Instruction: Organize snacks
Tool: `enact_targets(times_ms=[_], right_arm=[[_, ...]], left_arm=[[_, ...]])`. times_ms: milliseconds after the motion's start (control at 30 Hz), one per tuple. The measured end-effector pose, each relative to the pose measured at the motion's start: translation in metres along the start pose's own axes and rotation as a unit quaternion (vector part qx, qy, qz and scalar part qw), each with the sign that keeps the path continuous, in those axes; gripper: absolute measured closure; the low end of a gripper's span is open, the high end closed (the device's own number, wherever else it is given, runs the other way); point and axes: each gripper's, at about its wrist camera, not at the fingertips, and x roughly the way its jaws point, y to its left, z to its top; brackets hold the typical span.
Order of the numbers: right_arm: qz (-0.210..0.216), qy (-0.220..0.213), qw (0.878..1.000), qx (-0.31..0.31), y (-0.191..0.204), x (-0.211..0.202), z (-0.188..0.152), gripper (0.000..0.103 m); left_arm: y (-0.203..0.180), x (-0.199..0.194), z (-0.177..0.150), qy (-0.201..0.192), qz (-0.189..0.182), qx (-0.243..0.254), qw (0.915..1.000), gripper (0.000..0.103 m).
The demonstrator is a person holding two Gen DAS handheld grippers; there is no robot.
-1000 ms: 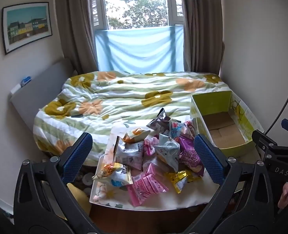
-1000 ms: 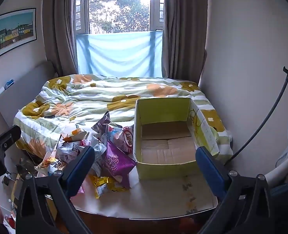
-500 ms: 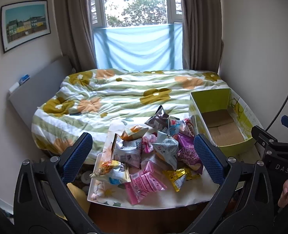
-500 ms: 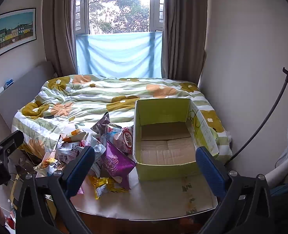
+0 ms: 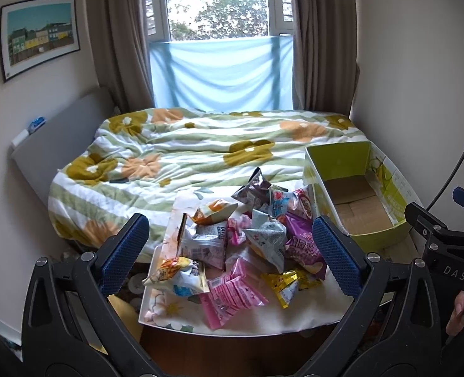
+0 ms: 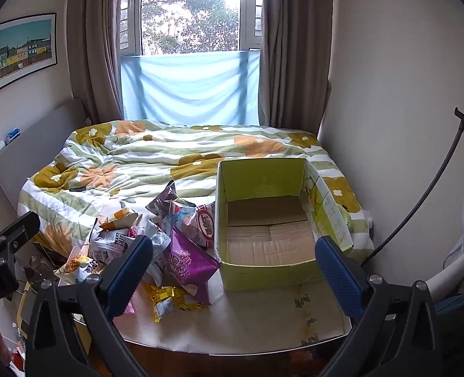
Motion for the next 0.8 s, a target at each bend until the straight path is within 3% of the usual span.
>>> enact_targets(times_ms=[800], right_arm=[[0.002,0.003,1.0,0.004,0.0018,0.0009,-0.0008,0.0]], left_arm=[[0.0056,0.0091,0.0012,0.011,-0.004,-0.009,0.9999,0.001]])
